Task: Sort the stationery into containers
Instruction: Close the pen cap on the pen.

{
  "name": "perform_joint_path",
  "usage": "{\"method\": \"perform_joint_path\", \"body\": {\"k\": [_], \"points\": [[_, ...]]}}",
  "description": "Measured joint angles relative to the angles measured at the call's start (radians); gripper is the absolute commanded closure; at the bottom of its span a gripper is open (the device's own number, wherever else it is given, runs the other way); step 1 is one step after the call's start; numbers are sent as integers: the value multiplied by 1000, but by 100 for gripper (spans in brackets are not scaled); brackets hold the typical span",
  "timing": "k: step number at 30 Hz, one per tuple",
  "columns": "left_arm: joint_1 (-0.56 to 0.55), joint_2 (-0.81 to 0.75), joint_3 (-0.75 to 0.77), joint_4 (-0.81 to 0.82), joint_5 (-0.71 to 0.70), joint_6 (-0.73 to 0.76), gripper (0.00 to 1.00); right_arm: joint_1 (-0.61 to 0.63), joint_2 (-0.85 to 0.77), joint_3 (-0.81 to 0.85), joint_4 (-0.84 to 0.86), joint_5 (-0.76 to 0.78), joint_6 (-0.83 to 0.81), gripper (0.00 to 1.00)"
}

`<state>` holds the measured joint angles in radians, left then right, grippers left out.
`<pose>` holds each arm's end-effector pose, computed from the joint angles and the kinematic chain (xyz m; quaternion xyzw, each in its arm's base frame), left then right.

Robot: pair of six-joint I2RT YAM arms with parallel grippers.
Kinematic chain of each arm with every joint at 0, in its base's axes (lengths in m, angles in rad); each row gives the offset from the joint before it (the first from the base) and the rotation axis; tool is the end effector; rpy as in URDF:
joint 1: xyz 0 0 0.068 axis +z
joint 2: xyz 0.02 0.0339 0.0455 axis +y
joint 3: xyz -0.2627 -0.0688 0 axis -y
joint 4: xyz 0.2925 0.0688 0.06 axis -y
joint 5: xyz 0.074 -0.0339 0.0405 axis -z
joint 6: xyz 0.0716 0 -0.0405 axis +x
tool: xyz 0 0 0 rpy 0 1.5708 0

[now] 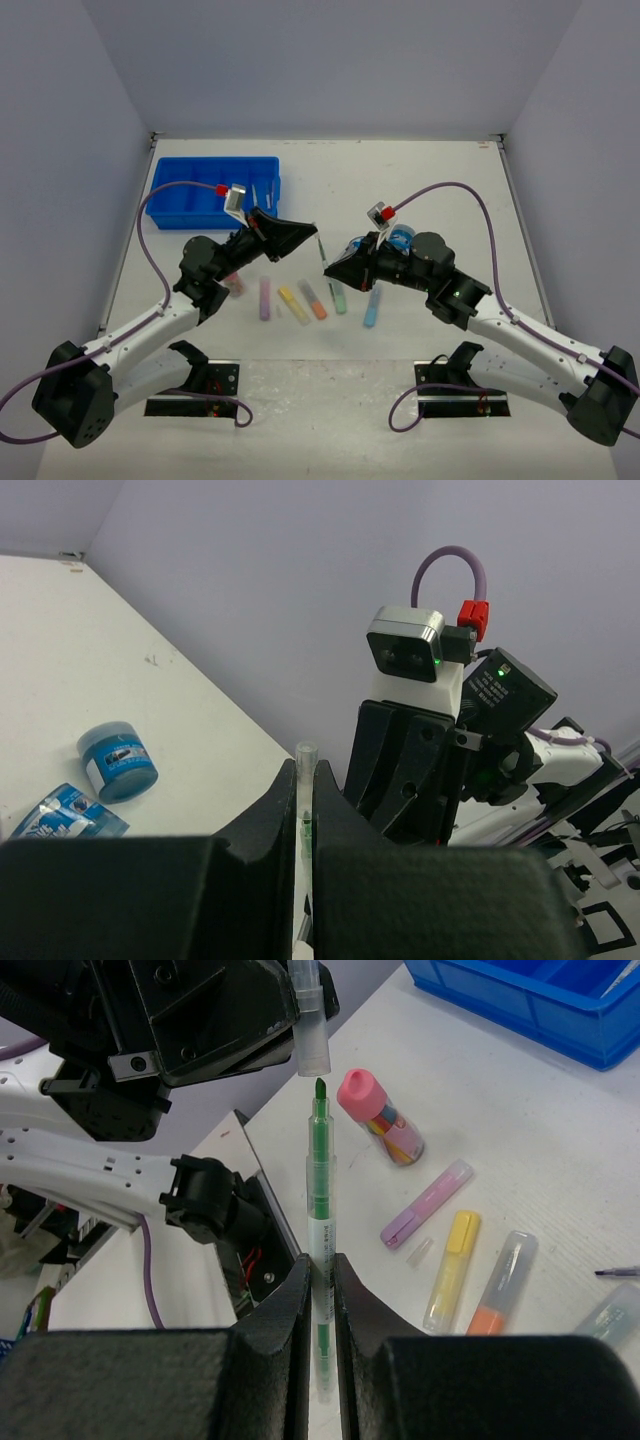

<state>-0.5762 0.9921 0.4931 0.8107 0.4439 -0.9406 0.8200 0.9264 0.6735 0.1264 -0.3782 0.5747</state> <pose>0.2296 -0.1859 0.2887 0.0709 0.5971 -0.6364 0.4832 0.1852 0.2372 0.2907 -0.2135 0.7163 0.5250 0.4071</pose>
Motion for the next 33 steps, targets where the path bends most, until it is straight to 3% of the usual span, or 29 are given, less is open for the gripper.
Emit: {"method": "perform_joint_path", "body": {"k": [33], "points": [[7,28,-45,115,28,-56,100,6,55,84,-26,43,-31,100]]}}
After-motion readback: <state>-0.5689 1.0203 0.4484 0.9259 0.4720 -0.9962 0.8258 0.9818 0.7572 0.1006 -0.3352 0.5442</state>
